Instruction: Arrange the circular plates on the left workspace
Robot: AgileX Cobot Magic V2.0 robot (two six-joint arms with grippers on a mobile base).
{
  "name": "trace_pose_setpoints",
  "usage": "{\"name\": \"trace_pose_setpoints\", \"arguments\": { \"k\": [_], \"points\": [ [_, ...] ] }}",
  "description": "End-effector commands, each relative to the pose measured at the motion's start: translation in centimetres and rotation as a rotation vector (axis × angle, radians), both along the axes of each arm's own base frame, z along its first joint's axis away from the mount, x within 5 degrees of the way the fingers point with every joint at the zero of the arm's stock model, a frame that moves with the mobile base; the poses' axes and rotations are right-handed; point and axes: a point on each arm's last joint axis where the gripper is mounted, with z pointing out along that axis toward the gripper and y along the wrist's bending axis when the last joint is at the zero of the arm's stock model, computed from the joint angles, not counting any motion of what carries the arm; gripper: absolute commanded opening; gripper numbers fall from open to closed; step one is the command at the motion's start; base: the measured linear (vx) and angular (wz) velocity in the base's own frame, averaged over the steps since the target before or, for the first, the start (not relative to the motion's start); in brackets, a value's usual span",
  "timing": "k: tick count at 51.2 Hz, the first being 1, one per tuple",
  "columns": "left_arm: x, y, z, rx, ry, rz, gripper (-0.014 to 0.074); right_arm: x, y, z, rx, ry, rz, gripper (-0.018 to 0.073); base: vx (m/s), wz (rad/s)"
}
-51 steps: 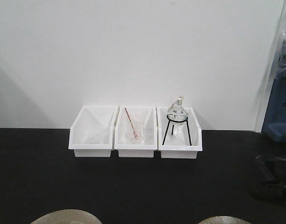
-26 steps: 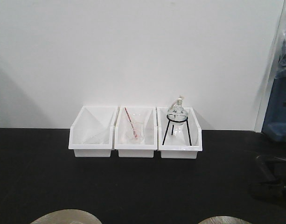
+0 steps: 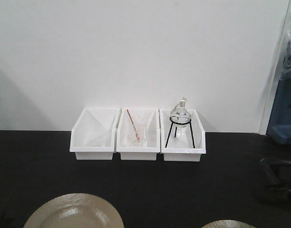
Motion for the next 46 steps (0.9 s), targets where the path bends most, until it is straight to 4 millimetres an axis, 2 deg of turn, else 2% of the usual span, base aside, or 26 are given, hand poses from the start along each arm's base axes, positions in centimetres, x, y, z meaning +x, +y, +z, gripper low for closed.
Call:
{"name": "trace_pose_setpoints", "arguments": {
  "k": [1,15,25,26,34,40,46],
  "points": [
    [1.9,-1.6,3.8,-0.14,-0.142,0.028,-0.0001,0.0,0.1,1.9,0.041,-0.075,-0.005,-0.0004,0.0,0.0],
    [6.5,-5.9,5.4,-0.055,-0.161,0.043,-0.0001,0.0,0.1,1.9,0.041,-0.074,0.004,-0.0004,0.0,0.0],
    [9.4,-8.8,5.1,-0.078,-0.133,0.013,-0.0001,-0.1,0.2,1.9,0.044,-0.074,0.011,-0.0004,0.0,0.0],
    [10.5,-10.2,4.5,-0.095,-0.107,-0.008,-0.0001,-0.1,0.2,1.9,0.045,-0.073,0.014,-0.0004,0.0,0.0],
    [11.2,-11.7,3.1,-0.1,-0.066,-0.023,-0.0001,-0.1,0.2,1.9,0.047,-0.073,0.017,-0.0004,0.0,0.0],
    [11.4,-12.1,2.1,-0.106,-0.044,-0.005,0.0006,-0.1,0.2,1.9,0.046,-0.074,0.018,-0.0004,0.0,0.0],
    [11.4,-12.4,1.8,-0.074,-0.094,-0.043,0.0058,-0.1,0.2,1.9,0.045,-0.074,0.018,-0.0004,0.0,0.0]
  ]
}}
